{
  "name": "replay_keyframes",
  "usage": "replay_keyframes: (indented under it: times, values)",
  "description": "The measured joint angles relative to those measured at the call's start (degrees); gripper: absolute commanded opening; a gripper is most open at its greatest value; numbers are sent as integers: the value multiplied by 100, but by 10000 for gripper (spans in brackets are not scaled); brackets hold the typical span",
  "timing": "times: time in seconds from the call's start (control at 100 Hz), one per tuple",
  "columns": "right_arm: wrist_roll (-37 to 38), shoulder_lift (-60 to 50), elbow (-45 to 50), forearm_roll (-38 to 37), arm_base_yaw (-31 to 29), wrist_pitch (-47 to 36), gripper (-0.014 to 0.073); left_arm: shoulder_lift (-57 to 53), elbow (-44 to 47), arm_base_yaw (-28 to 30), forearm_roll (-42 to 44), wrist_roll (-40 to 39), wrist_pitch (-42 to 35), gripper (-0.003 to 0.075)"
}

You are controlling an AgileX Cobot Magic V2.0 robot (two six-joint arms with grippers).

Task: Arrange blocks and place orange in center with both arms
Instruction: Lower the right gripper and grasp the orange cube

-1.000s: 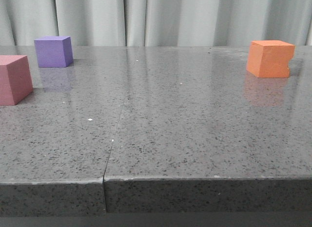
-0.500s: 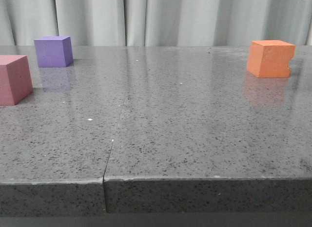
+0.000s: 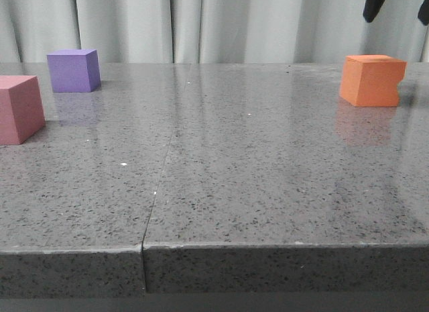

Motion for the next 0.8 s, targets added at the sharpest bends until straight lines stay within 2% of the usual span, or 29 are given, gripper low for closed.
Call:
replay_keyframes:
  times: [0.24,0.8]
  values:
    - [0,691,-725,0,0,502,573,0,0,0,0,0,0,-20]
    - [0,1396,-792,91,0,563,573,0,0,0,0,0,0,-20]
